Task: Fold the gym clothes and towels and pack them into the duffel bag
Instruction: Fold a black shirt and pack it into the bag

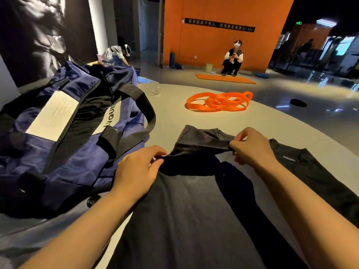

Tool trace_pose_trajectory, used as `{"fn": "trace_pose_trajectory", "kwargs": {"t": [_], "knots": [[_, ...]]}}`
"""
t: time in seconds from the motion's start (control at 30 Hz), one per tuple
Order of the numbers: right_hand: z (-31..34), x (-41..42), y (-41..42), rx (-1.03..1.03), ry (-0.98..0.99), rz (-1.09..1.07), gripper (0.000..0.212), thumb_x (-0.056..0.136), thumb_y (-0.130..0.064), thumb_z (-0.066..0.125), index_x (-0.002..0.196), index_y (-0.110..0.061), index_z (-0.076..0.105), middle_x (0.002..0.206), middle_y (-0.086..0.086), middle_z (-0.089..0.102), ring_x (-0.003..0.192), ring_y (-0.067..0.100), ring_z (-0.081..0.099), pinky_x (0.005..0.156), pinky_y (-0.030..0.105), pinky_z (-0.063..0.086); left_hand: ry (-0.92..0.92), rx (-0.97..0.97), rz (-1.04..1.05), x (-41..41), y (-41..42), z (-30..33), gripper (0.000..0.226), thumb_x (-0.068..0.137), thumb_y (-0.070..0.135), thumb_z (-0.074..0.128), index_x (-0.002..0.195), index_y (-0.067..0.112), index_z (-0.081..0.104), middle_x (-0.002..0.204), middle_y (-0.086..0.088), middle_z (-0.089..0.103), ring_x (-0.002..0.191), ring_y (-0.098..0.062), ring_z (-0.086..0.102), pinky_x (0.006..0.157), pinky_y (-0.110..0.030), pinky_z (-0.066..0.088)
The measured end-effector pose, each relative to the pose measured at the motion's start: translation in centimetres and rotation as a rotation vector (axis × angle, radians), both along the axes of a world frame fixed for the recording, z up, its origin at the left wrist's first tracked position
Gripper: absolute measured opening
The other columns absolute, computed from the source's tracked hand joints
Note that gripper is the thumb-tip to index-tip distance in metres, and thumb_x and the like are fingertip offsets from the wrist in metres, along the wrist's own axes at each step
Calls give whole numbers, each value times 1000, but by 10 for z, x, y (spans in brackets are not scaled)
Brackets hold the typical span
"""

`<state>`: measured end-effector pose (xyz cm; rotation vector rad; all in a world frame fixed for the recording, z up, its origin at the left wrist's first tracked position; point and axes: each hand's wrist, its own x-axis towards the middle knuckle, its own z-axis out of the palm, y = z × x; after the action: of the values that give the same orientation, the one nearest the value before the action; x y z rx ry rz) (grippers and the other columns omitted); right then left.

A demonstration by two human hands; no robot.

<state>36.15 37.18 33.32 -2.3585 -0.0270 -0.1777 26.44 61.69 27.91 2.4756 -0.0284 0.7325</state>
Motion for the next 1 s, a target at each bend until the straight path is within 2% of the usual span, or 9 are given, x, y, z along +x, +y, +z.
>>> {"fn": "trace_pose_trajectory", "kwargs": {"t": [0.13, 0.4, 0.53, 0.63, 0.7, 0.77, 0.83, 0.93, 1.0], "knots": [[-15, -13, -7, -356, 197, 101, 22, 84, -22, 57, 105, -19, 50, 103, 5, 59, 88, 24, 59, 73, 35, 49, 116, 154, -165, -2, 1, -1, 27, 88, 35, 55, 113, 35, 67, 110, 17, 66, 102, -10, 62, 82, -30, 45], [-24, -25, 27, -571, -166, 358, 47, 95, -49, 44, 136, -27, 43, 140, 1, 43, 128, 25, 39, 100, 43, 40, 387, 362, -308, -5, 3, 9, 57, 79, 41, 26, 129, 53, 50, 144, 23, 42, 131, -3, 40, 107, -33, 35], [-54, -36, 46, -645, 61, 479, 69, 89, -72, 20, 150, -41, 12, 161, -1, 3, 148, 20, -3, 118, 49, 1, 493, 261, -366, -4, 5, 15, 67, 67, 23, 26, 113, 62, 53, 145, 27, 38, 133, 2, 36, 113, -29, 29], [-54, -37, 46, -671, 87, 471, 82, 80, -82, 18, 151, -43, 4, 161, -1, -6, 147, 18, -11, 117, 50, -7, 520, 131, -383, -3, 7, 16, 63, 65, 19, 28, 86, 72, 55, 136, 32, 40, 123, 11, 36, 104, -8, 25], [-48, -38, 45, -669, 118, 498, 84, 79, -83, 20, 151, -42, 4, 161, 0, -6, 147, 19, -11, 117, 52, -8, 497, 8, -392, -4, 6, 16, 60, 68, 21, 31, 78, 73, 58, 129, 34, 43, 117, 15, 38, 97, 2, 22], [-40, -39, 39, -565, 107, 500, 75, 86, -76, 23, 151, -41, 10, 161, 0, 2, 148, 18, -4, 116, 54, -7, 434, -105, -393, -4, 3, 18, 44, 87, 24, 42, 89, 61, 66, 126, 31, 47, 112, 19, 43, 94, 2, 28], [-30, -38, 24, -461, 12, 441, 64, 93, -65, 25, 150, -38, 18, 159, -2, 15, 147, 16, 9, 117, 54, 1, 374, -151, -345, 5, 1, 24, 28, 95, 21, 55, 112, 43, 64, 127, 19, 52, 108, 7, 53, 88, -7, 39], [-15, -31, -19, -459, -111, 268, 54, 97, -53, 33, 144, -28, 36, 149, 0, 39, 135, 21, 36, 111, 46, 28, 380, 7, -155, 39, -12, 34, 38, 93, 31, 58, 131, 27, 53, 127, 4, 57, 107, -15, 58, 92, -28, 44], [-4, -25, -56, -258, -152, 97, 41, 98, -42, 43, 130, -19, 55, 131, 4, 57, 114, 20, 53, 97, 38, 42, 417, 30, -44, 67, -25, 38, 44, 94, 38, 55, 134, 21, 51, 129, -1, 58, 113, -21, 56, 96, -34, 41]]}}
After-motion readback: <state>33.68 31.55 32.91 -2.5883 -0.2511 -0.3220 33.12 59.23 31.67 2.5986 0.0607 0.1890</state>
